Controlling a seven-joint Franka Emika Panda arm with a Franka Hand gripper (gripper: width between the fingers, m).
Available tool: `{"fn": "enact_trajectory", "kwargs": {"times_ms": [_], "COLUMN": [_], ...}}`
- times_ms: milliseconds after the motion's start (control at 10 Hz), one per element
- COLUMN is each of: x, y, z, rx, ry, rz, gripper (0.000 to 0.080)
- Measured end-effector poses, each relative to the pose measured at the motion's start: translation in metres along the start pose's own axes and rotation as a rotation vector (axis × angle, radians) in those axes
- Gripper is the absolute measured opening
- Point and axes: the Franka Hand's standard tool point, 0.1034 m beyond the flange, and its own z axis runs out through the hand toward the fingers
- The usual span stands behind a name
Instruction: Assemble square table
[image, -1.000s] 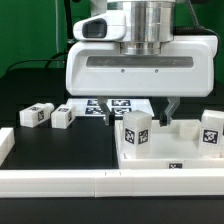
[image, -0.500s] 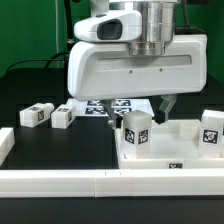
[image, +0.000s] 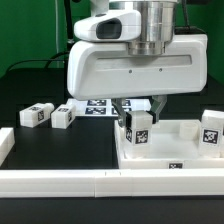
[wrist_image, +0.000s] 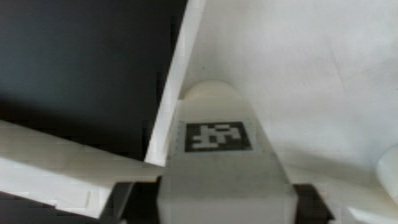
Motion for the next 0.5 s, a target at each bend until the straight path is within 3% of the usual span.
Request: {"fn": "enact_trajectory", "kwargs": {"times_ms": [500], "x": [-0.0008], "y": [0.0035], "z": [0.0009], "rx": [0.019], "ry": [0.012], "rz": [0.504], "gripper": [0.0287]}}
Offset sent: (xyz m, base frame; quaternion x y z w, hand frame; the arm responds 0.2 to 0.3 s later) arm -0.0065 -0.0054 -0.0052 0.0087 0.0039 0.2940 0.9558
